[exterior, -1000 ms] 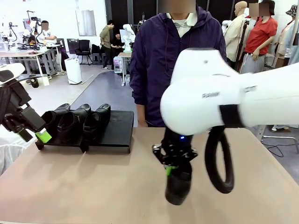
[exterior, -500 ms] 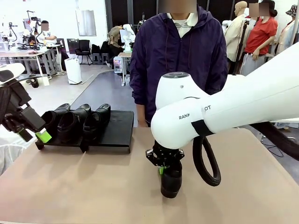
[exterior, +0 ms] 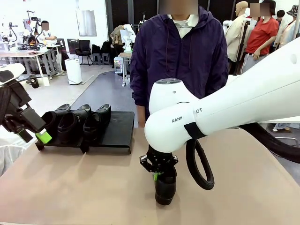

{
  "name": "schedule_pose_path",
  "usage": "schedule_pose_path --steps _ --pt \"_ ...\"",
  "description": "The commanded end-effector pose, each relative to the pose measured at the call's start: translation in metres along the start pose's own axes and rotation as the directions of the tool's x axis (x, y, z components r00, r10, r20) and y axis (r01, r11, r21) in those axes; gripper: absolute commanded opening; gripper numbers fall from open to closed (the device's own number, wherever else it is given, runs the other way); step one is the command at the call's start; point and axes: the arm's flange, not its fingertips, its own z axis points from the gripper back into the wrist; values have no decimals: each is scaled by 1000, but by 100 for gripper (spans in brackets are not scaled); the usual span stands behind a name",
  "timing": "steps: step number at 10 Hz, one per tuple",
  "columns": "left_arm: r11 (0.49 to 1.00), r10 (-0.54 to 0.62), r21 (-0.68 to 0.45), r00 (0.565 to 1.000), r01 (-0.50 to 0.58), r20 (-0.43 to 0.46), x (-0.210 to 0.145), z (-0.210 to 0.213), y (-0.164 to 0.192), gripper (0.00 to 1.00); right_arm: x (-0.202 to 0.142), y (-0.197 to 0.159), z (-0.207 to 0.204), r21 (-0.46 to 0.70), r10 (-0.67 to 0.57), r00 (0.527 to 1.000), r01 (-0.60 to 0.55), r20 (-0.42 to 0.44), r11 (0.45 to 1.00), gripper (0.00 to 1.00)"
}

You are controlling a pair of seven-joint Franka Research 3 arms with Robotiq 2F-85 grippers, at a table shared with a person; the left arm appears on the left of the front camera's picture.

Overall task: Organize the shoes by placing them on the stand.
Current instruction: Pick up one Shoe and place it in the middle of the table.

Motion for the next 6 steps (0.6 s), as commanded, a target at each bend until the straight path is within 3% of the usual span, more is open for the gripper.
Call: schedule_pose_path --steps 1,3,4,5,6 --pt "1000 9 -18 1000 -8 6 -1 1 -1 100 -2 8 6 20 36 999 -36 3 999 0" --pt "1000 9 -18 1000 -8 6 -1 1 -1 100 -3 9 0 8 51 999 -51 0 999 0" --pt "1000 9 -18 1000 -8 6 -1 1 -1 100 -4 9 1 14 54 999 -54 5 998 40" --pt "1000 9 -18 1000 -8 6 -1 1 -1 100 -5 9 1 17 56 998 -56 1 998 97" --pt "1000 9 -18 1000 -8 6 -1 1 -1 100 -5 8 2 18 54 999 -54 11 998 100"
